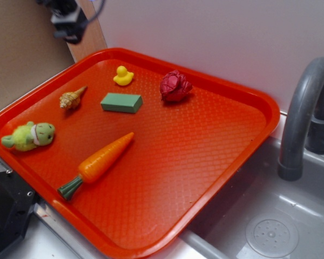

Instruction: Grab the green block.

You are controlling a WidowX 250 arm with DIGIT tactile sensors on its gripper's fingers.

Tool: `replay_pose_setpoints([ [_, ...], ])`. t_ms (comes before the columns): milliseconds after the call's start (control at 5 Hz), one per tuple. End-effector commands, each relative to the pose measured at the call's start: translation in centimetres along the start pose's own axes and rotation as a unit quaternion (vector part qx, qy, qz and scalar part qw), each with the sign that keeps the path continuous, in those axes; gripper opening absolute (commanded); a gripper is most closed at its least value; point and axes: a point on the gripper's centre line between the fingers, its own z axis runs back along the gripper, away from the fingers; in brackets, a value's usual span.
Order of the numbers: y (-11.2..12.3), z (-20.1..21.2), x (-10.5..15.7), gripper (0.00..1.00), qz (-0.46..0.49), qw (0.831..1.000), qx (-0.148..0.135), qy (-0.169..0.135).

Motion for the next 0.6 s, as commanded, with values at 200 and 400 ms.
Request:
replay_pose_setpoints([
  [200, -1.8, -8.2, 2.5, 1.00, -0.053, 0.995, -0.027, 0.077],
  [400, -1.0, -9.7, 1.3, 1.00, -0.045, 0.993, -0.041, 0.102],
])
